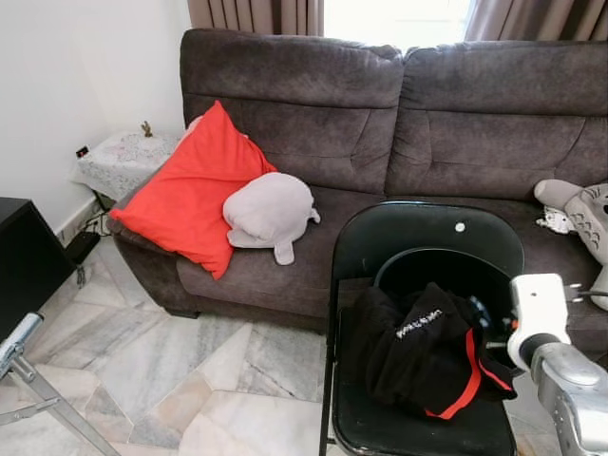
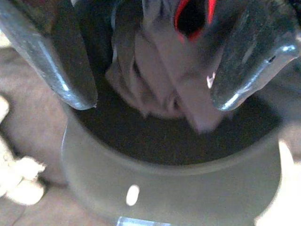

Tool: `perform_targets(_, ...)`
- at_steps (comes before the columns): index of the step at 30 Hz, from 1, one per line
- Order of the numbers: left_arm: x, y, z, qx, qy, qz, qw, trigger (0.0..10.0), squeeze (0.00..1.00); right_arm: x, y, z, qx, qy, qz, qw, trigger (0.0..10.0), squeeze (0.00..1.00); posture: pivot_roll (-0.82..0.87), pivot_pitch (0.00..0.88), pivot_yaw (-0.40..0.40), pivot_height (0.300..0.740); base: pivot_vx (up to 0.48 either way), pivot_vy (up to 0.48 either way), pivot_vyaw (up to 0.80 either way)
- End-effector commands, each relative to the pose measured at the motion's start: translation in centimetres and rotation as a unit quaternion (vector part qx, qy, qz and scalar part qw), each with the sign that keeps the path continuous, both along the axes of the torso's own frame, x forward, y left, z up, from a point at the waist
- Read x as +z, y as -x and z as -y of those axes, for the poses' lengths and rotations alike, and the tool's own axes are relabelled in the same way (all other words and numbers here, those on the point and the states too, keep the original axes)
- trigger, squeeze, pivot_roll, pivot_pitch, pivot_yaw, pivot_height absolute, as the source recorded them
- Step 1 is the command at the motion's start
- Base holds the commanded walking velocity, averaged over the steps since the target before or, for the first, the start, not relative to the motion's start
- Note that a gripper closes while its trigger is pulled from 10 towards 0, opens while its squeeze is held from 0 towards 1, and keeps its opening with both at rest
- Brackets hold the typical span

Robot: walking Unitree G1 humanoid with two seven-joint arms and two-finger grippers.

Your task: Hang hanger

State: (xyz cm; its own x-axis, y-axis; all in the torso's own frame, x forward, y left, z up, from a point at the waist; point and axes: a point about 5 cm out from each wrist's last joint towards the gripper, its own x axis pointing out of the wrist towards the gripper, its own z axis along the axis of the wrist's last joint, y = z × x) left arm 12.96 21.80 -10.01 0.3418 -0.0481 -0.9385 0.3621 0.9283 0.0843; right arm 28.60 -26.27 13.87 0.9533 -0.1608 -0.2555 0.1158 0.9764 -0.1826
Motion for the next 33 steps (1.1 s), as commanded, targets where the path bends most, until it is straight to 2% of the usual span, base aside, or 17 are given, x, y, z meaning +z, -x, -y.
perform_targets(1,0.0,0.4,-0.5,-0.011,-0.011,-0.010,1.000,10.0,0.00,1.3,0.9,-1.1,0.004,0.035,0.043,0.998,10.0,0.00,0.00,0.000,0.064,0.740,0.000,0.000,0.00)
perform_targets(4,-0.1,0.5,-0.5,-0.013,-0.012,-0.011,1.000,10.0,0.00,1.2,2.6,-2.5,0.004,0.050,0.055,0.997,10.0,0.00,-0.02,0.000,0.065,0.740,0.000,0.000,0.00)
perform_targets(5,-0.1,0.5,-0.5,-0.013,-0.012,-0.011,1.000,10.0,0.00,1.2,2.6,-2.5,0.004,0.050,0.055,0.997,10.0,0.00,-0.02,0.000,0.065,0.740,0.000,0.000,0.00)
perform_targets(6,-0.1,0.5,-0.5,-0.015,-0.012,-0.012,1.000,10.0,0.00,0.8,4.0,-3.2,-0.008,0.067,0.056,0.996,10.0,0.00,-0.02,0.000,0.063,0.740,0.000,0.000,0.00)
perform_targets(7,-0.1,0.5,-0.5,-0.016,-0.012,-0.012,1.000,10.0,0.00,0.4,4.6,-3.6,-0.008,0.079,0.049,0.996,10.0,0.00,-0.02,0.000,0.063,0.740,0.000,0.000,0.00)
perform_targets(8,-0.1,0.5,-0.5,-0.018,-0.012,-0.013,1.000,10.0,0.00,-0.4,5.6,-4.0,-0.007,0.094,0.029,0.995,10.0,0.00,-0.02,0.000,0.062,0.740,0.000,0.000,0.00)
perform_targets(10,-0.1,0.5,-0.4,-0.022,-0.013,-0.015,1.000,10.0,0.00,-1.4,6.5,-4.0,-0.013,0.105,-0.006,0.994,10.0,0.00,-0.03,0.000,0.061,0.740,0.000,0.000,0.00)
perform_targets(12,-0.1,0.6,-0.4,-0.025,-0.015,-0.016,0.999,10.0,0.00,-2.7,8.2,-4.0,-0.042,0.104,-0.044,0.993,10.0,0.00,-0.03,0.000,0.060,0.740,0.000,0.000,0.00)
perform_targets(15,-0.1,0.6,-0.4,-0.025,-0.014,-0.017,0.999,10.0,0.00,-4.0,9.3,-4.5,-0.041,0.108,-0.090,0.989,10.0,0.00,-0.03,0.000,0.055,0.740,0.000,0.000,0.00)
perform_targets(25,-0.1,0.7,-0.3,-0.025,-0.014,-0.017,0.999,10.0,0.00,-4.5,9.2,-4.8,-0.063,0.116,-0.121,0.984,10.0,0.00,-0.03,0.000,0.050,0.740,0.000,0.000,0.00)
perform_targets(33,-0.1,0.6,-0.4,-0.025,-0.014,-0.017,0.999,10.0,0.00,-4.8,9.6,-3.2,-0.148,0.089,-0.138,0.975,10.0,0.00,-0.03,0.000,0.049,0.740,0.000,0.000,0.00)
